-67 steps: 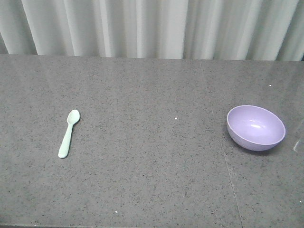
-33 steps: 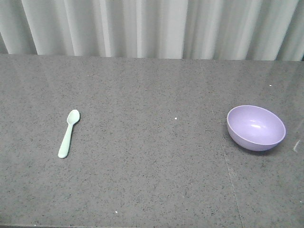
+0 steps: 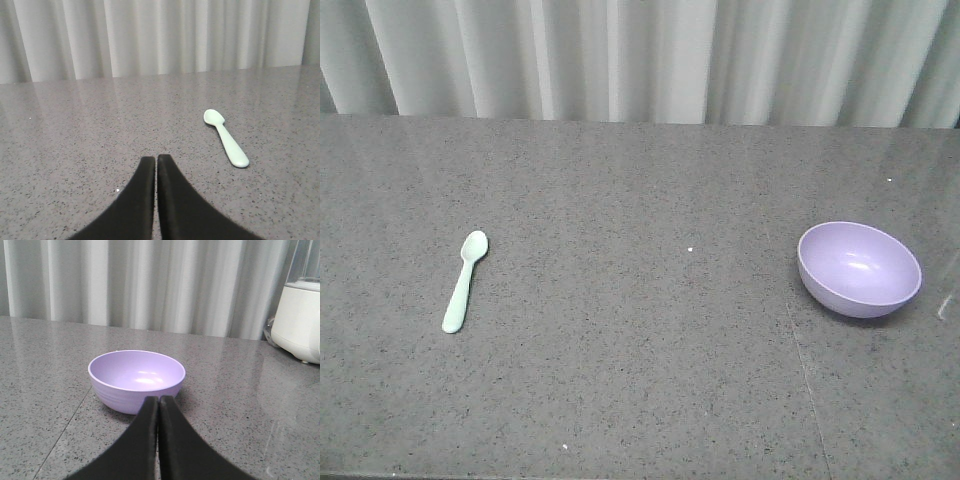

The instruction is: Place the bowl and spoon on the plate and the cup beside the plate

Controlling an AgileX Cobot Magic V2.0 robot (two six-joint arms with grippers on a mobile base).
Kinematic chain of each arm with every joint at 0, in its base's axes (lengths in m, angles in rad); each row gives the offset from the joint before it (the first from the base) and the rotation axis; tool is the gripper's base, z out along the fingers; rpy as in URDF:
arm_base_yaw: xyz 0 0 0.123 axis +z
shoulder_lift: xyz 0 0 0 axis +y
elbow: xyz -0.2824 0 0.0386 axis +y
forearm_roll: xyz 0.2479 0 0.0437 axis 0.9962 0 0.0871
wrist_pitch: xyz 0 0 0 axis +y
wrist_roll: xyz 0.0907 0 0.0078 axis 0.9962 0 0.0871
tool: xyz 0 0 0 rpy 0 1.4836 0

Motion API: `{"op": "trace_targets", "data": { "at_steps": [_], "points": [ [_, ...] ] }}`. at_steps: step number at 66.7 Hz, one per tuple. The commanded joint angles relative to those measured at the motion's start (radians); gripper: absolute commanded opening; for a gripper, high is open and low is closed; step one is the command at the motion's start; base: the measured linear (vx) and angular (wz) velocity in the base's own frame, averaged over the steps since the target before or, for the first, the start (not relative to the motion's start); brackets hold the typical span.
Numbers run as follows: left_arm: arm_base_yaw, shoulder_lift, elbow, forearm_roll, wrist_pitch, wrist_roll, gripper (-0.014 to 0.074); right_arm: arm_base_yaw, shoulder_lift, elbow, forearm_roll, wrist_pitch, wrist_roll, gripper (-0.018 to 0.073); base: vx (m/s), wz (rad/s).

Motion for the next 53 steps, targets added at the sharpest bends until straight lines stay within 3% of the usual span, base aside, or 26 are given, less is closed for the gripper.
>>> {"op": "trace_targets", "data": {
  "at_steps": [1,14,19,26,32,37,45,53],
  "points": [
    [-0.005,-0.015,-0.019,-0.001,-0.069,-0.009,-0.0006,-0.005,-0.006,0.008,-0.01,-0.071,-0.012,-0.0006,0.0,0.0],
    [-0.005,-0.015,-0.019,0.003,-0.07,-0.005,-0.0006,-0.005,-0.006,0.008,-0.009,-0.094,-0.012,-0.0006,0.0,0.0],
    [-0.005,-0.015,-0.019,0.04,-0.115,0.01,-0.0006,-0.005,-0.006,0.008,-0.008,-0.129,-0.011,-0.0006,0.0,0.0],
    [-0.005,-0.014,-0.03,0.014,-0.33,-0.01,-0.0006,-0.005,-0.004,-0.006,-0.005,-0.355,-0.011,-0.0006,0.0,0.0],
    [-0.005,0.009,-0.082,-0.024,-0.585,-0.009,-0.0006,-0.005,0.025,-0.049,0.014,-0.59,-0.013,-0.0006,0.0,0.0],
    [-0.005,0.092,-0.184,-0.093,-0.681,-0.006,-0.0006,-0.005,0.102,-0.126,0.071,-0.707,-0.056,-0.0006,0.0,-0.01],
    [-0.005,0.336,-0.435,-0.096,-0.609,0.056,-0.0006,-0.005,0.296,-0.344,0.166,-0.726,-0.18,-0.0006,0.0,0.0],
    [-0.015,0.588,-0.705,-0.097,-0.382,0.046,-0.0006,-0.004,0.504,-0.599,0.273,-0.526,-0.183,-0.0006,0.0,0.0]
  ]
}}
